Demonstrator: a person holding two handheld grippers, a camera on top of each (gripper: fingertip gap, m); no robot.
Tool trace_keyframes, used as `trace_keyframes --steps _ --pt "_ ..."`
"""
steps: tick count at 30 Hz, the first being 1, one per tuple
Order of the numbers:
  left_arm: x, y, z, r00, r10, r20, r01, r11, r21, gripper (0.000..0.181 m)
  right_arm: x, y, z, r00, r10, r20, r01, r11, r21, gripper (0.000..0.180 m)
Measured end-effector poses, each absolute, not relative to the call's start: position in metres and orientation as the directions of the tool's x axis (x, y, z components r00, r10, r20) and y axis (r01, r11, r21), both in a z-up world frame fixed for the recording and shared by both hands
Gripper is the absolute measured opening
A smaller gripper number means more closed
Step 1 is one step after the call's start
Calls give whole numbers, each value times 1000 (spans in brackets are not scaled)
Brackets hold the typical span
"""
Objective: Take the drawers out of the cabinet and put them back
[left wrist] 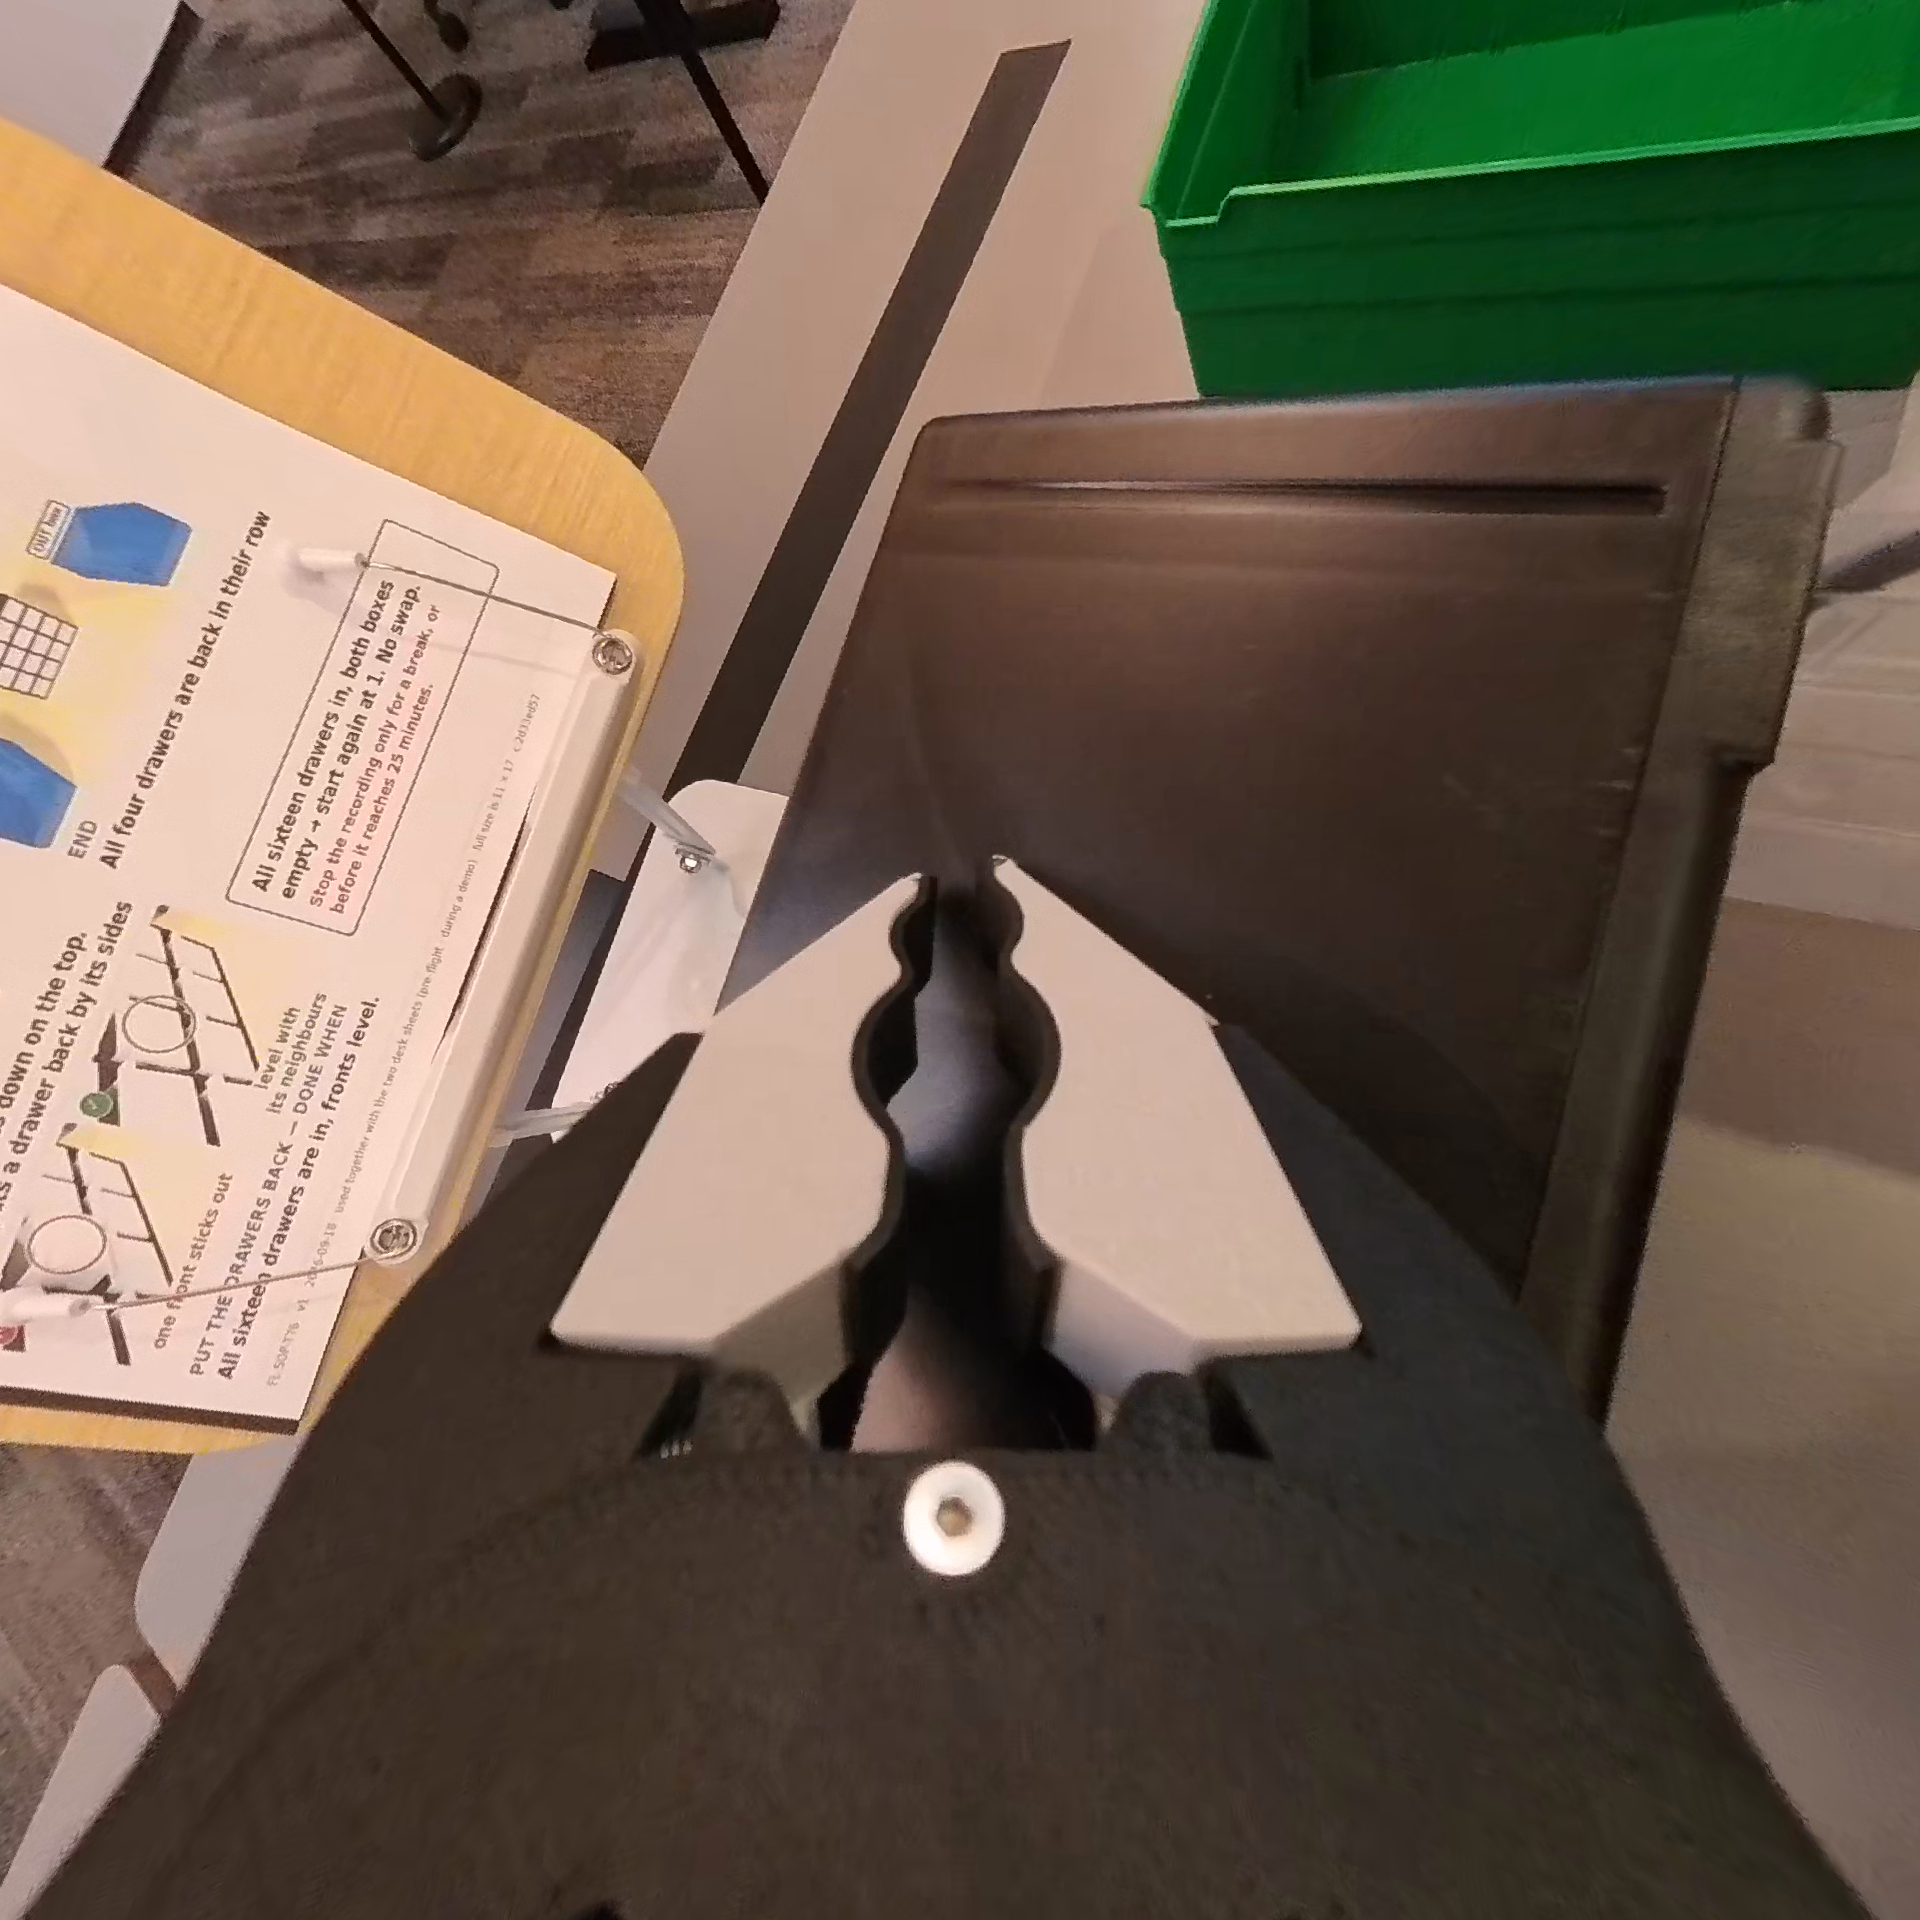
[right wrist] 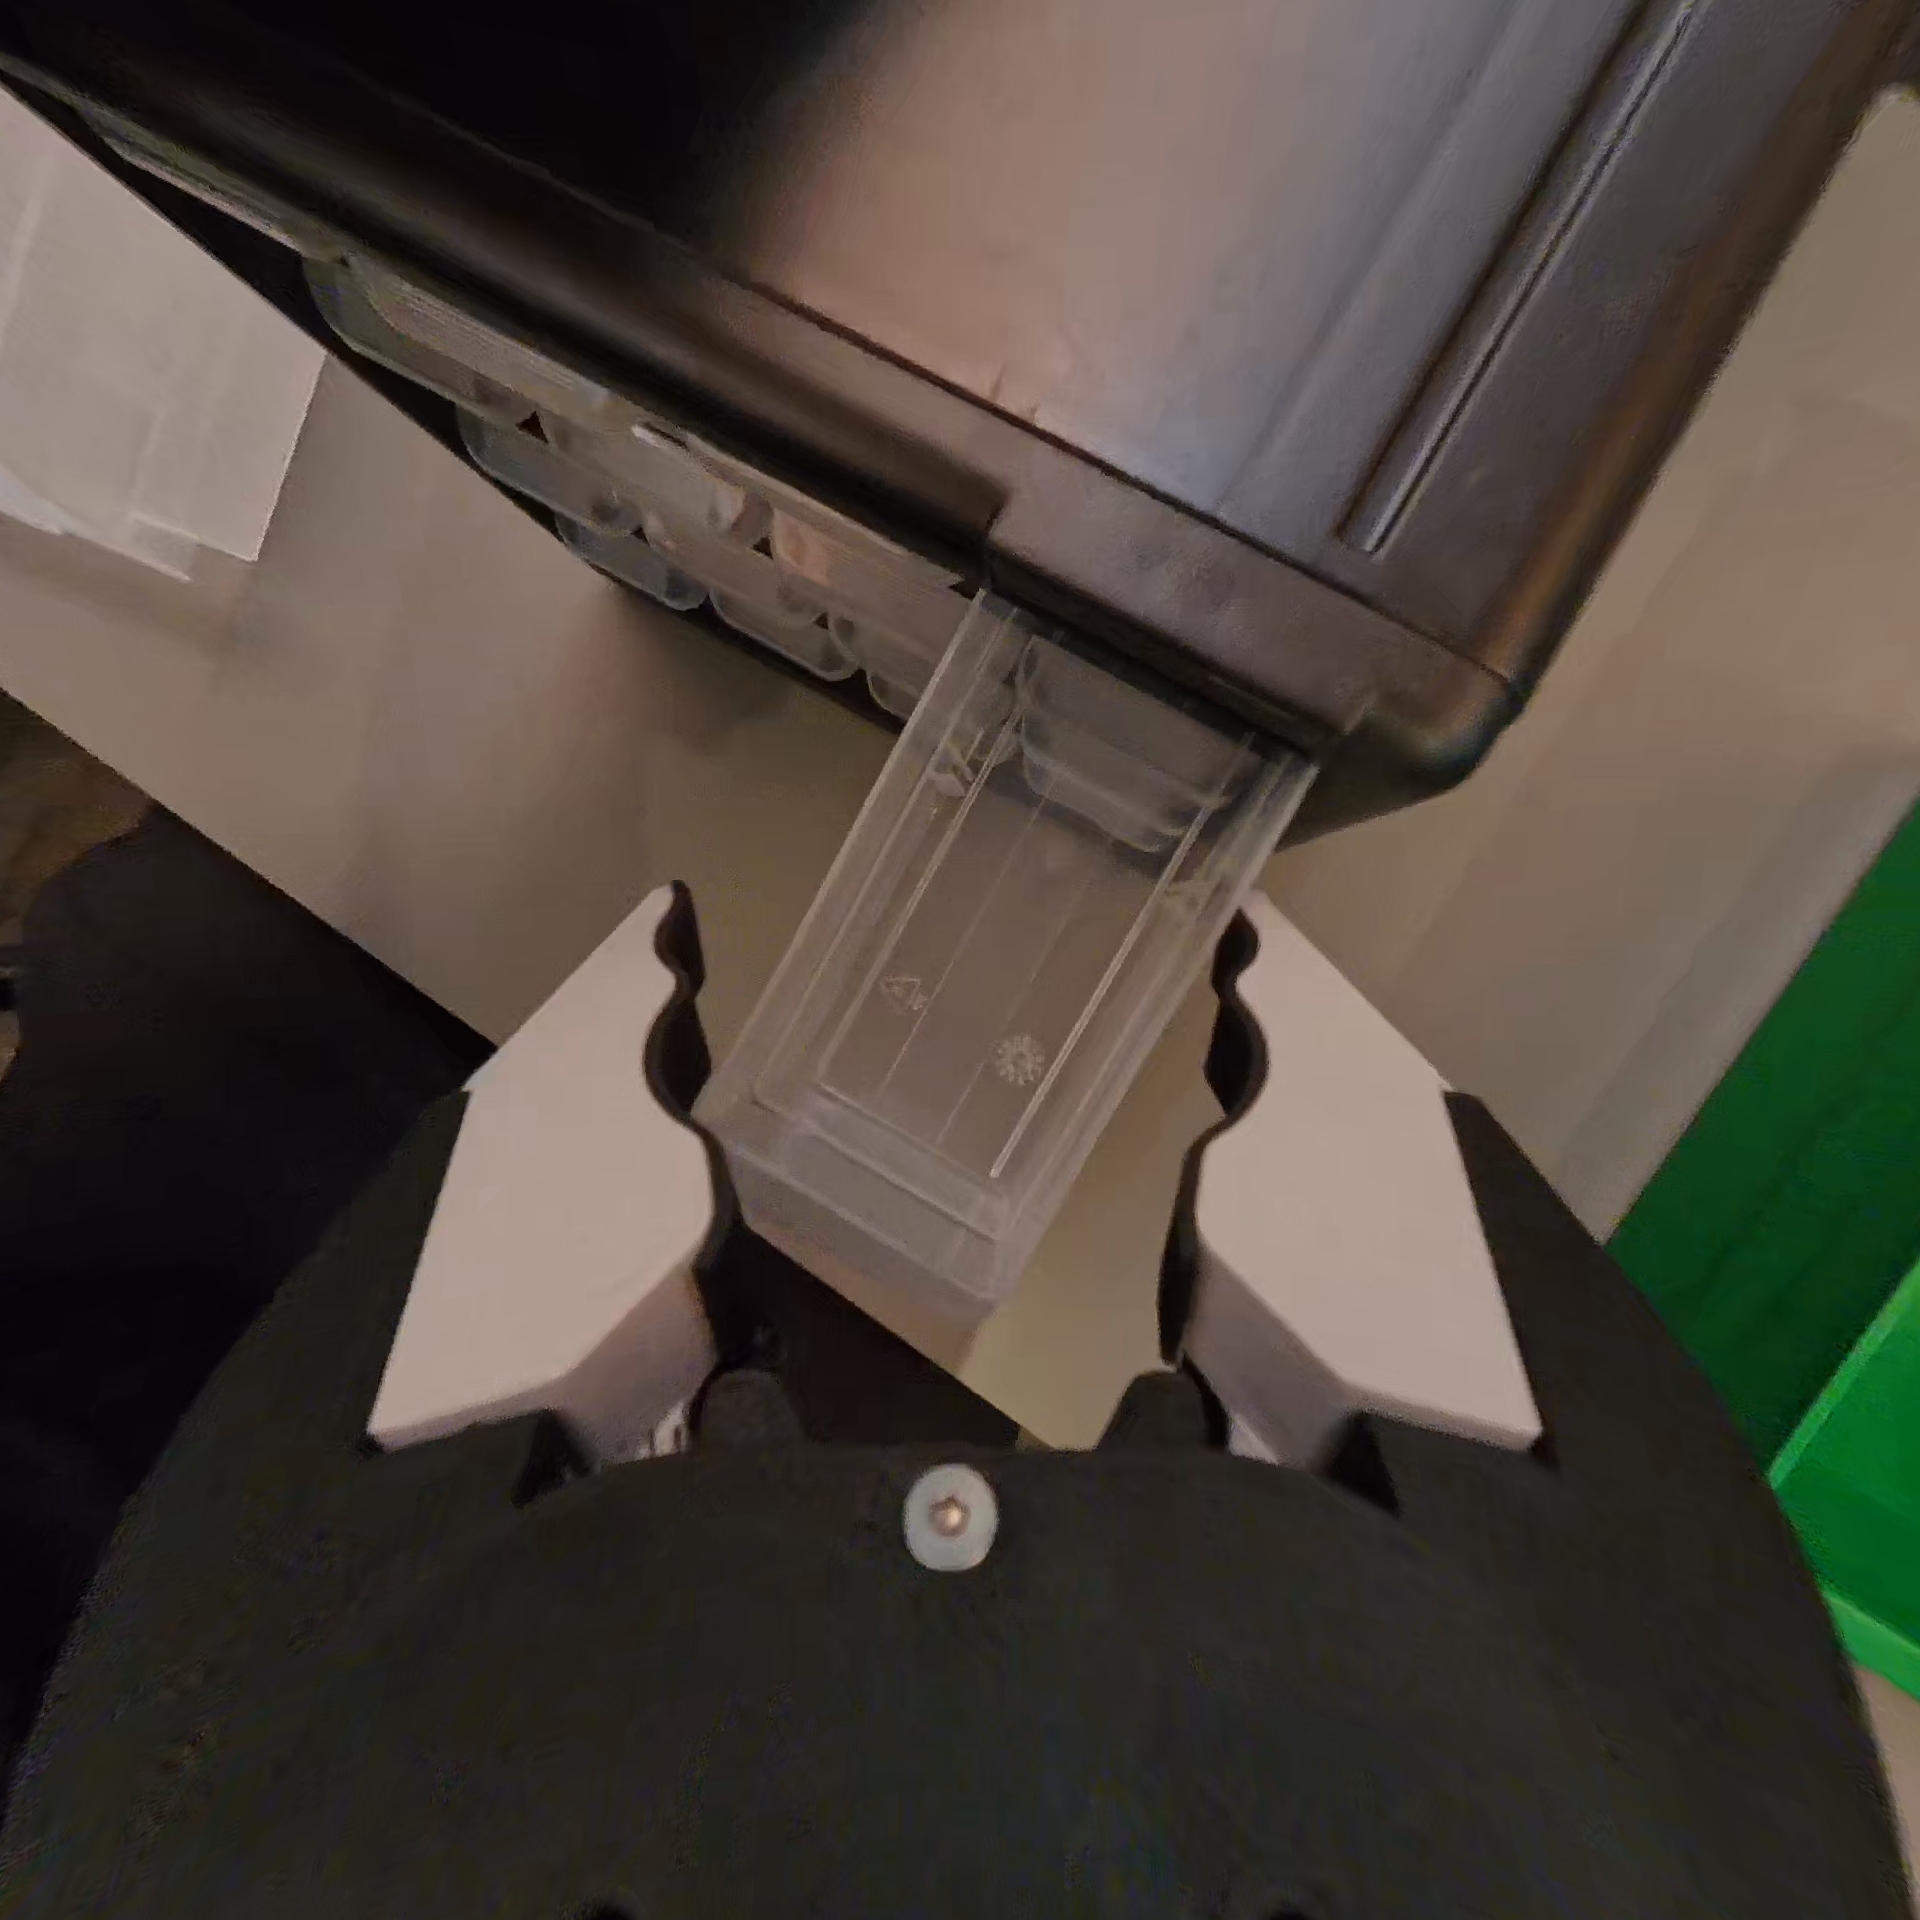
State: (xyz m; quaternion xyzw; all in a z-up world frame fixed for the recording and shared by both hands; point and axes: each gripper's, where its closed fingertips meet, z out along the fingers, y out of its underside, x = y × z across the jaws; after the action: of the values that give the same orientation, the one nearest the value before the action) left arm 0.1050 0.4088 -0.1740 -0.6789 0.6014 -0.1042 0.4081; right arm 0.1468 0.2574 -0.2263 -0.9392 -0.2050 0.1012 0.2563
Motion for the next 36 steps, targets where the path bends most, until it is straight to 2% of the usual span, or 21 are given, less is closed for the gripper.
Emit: trace_keyframes --steps 2,5,10,14,16,19,20,22,23,25,31,34,36 --pt "106 408 -175 253 -903 -347 -734 54 -677 4 150 260 -238 902 427 -61 350 -807 -476 109" --pt "106 408 -175 262 -905 -334 -732 38 -680 4 147 269 -249 916 397 -50 335 -830 -446 107" --pt "106 413 -175 304 -889 -342 -737 8 -676 2 165 274 -246 933 360 -10 324 -849 -417 85" --pt "109 411 -175 336 -875 -349 -738 -15 -674 2 176 271 -245 939 345 -11 311 -859 -406 78" --pt "110 409 -175 333 -872 -359 -740 -6 -672 1 179 266 -245 941 338 12 315 -863 -396 80" --pt "111 409 -175 335 -868 -366 -744 -5 -668 0 183 269 -243 942 319 103 333 -856 -396 102" --pt "111 409 -175 335 -869 -364 -743 -6 -669 0 182 273 -242 944 310 117 330 -854 -402 102" --pt "111 409 -175 334 -868 -369 -745 -3 -668 0 182 283 -240 947 297 119 319 -854 -410 92" --pt "111 409 -175 333 -867 -372 -745 -1 -667 0 181 288 -239 950 292 109 310 -853 -420 81" --pt "111 409 -175 335 -868 -368 -744 -4 -668 0 180 289 -239 952 289 104 305 -860 -409 74" --pt "111 409 -175 334 -870 -363 -743 -6 -669 0 187 270 -240 964 253 77 262 -869 -421 62" --pt "113 407 -175 324 -884 -338 -736 -10 -677 0 184 260 -241 971 238 3 210 -850 -483 60" --pt "115 407 -175 319 -886 -337 -736 -7 -677 1 184 255 -239 968 248 22 226 -838 -496 60"
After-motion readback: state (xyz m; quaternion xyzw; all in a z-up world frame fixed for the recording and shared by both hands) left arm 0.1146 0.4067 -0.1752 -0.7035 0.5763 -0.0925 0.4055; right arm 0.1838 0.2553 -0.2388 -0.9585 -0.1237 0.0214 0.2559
